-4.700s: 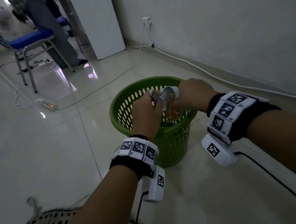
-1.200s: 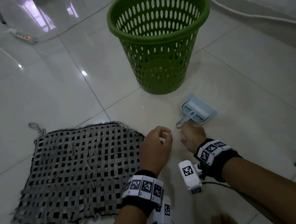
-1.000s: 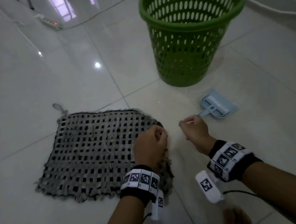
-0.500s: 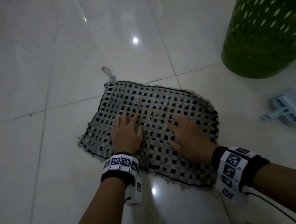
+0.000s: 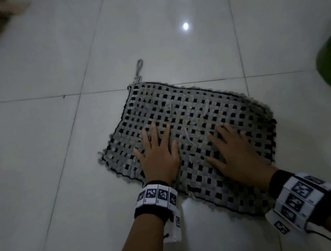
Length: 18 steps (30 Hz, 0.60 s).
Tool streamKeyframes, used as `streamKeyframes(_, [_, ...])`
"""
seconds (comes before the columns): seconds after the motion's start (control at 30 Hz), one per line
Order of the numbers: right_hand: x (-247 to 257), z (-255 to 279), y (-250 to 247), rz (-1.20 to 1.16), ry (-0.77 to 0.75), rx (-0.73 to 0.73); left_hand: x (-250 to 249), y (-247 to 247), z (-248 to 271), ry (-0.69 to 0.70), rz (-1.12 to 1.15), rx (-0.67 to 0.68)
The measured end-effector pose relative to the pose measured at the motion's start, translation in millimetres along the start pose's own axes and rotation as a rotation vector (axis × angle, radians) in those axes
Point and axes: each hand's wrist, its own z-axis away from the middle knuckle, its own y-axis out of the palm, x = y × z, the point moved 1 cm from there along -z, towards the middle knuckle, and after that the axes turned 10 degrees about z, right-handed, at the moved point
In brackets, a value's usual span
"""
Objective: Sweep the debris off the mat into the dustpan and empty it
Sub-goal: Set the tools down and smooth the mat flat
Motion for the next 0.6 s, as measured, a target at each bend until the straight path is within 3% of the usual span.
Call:
streamKeyframes(0.3, [54,-53,-19,0.143,-0.227,-0.018,57,-14,5,-0.248,0.028,-0.100])
streamKeyframes(0.6, [61,-93,-31,0.172,-0.238,-0.023,70,-23,-35,-0.251,0.023,-0.084])
